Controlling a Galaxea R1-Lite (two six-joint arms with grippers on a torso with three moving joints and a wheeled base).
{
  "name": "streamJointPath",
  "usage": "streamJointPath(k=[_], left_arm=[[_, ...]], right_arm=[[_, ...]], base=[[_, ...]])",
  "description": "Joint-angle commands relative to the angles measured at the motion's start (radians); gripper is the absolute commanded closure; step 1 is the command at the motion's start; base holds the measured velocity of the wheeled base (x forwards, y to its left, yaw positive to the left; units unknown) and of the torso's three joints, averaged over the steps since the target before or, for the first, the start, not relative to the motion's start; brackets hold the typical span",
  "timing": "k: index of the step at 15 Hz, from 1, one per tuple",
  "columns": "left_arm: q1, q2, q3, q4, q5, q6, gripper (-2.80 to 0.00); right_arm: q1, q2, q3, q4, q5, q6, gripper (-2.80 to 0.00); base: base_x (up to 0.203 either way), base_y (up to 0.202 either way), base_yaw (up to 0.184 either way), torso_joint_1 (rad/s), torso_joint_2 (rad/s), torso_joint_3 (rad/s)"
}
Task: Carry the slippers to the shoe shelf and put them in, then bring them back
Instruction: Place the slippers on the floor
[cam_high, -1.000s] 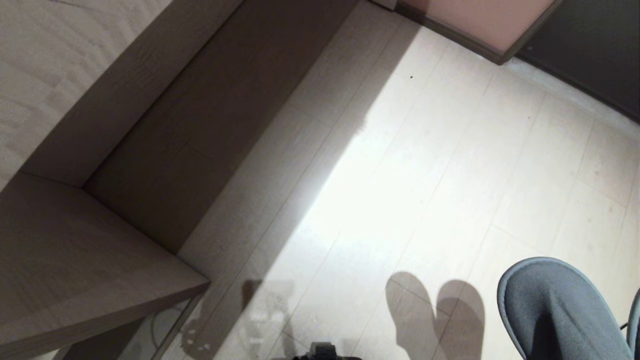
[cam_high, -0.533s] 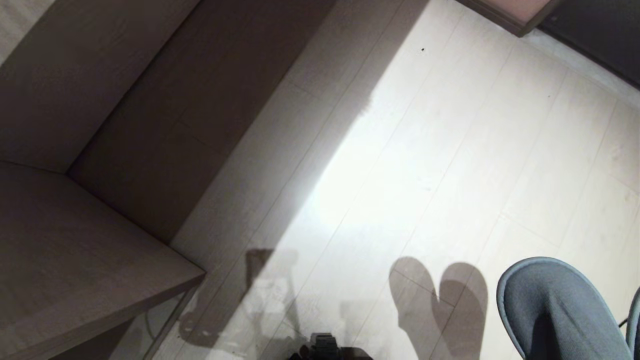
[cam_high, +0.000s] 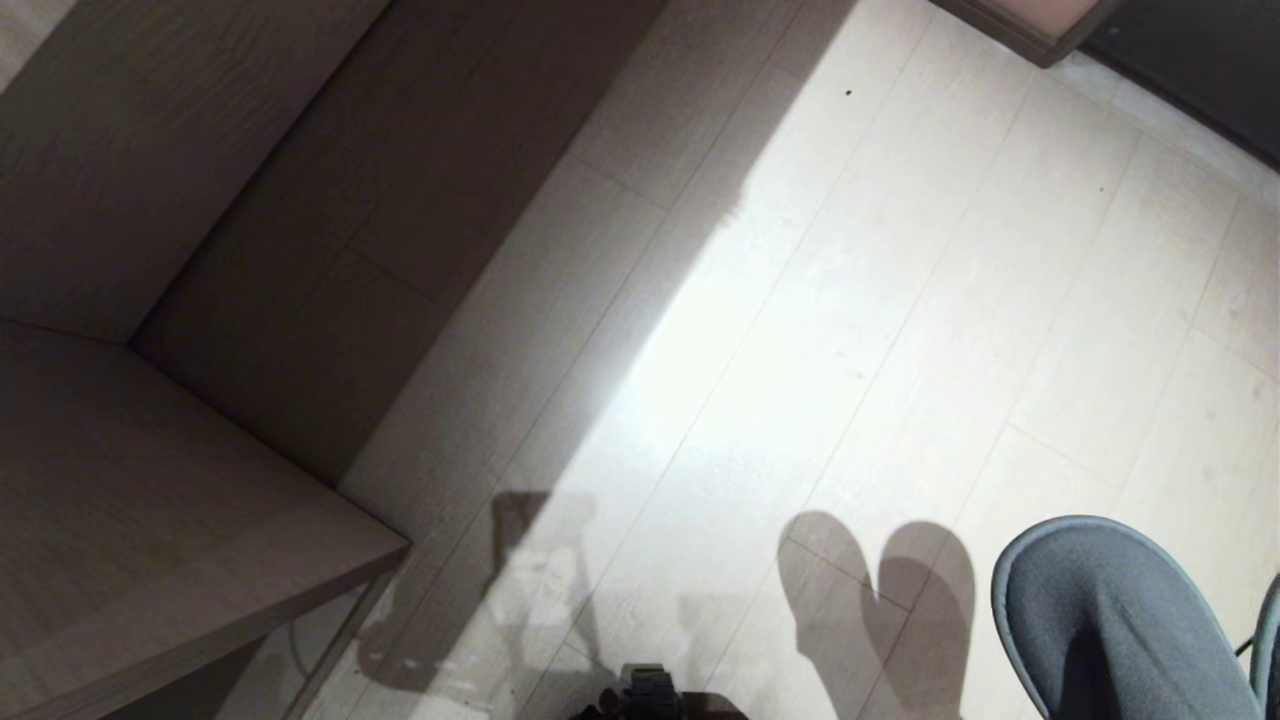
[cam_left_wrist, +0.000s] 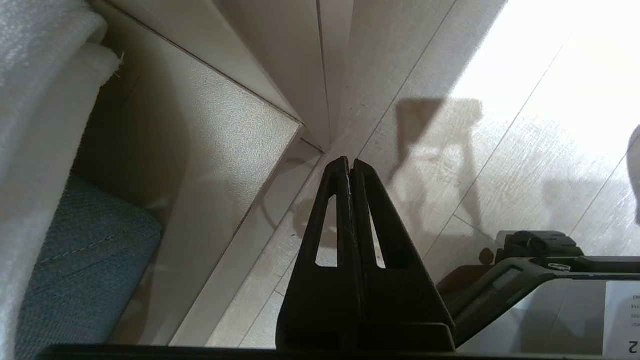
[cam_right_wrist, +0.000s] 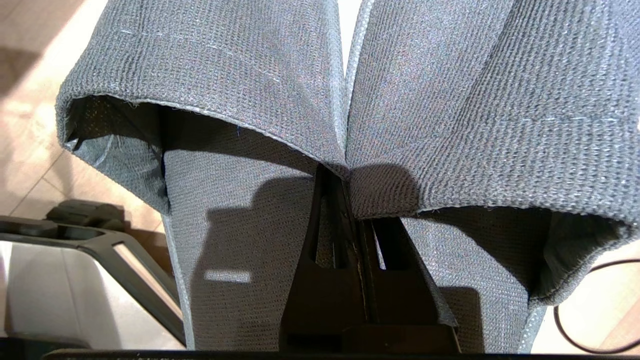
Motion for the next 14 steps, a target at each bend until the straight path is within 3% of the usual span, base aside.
streamJointPath(k=[1, 5, 9, 14], left_arm=[[0.000, 0.001, 0.000, 0.000, 0.001, -0.001, 0.00], [0.000, 0.001, 0.000, 0.000, -0.001, -0.001, 0.00], [0.000, 0.001, 0.000, 0.000, -0.001, -0.001, 0.00], [0.000, 0.001, 0.000, 0.000, -0.001, -0.001, 0.00]], right_arm=[[0.004, 0.013, -0.020, 0.001, 0.003, 0.001, 0.00], [0.009, 0.241, -0.176, -0.002, 0.029, 0.033, 0.00], [0.023, 0.560, -0.238, -0.080, 0.064, -0.022, 0.00], [0.025, 1.074, -0.296, -0.410, 0.169, -0.106, 0.00]], base=[[0.000, 0.000, 0.000, 0.000, 0.00, 0.000], [0.000, 0.000, 0.000, 0.000, 0.00, 0.000], [0.000, 0.000, 0.000, 0.000, 0.00, 0.000], [0.000, 0.000, 0.000, 0.000, 0.00, 0.000]])
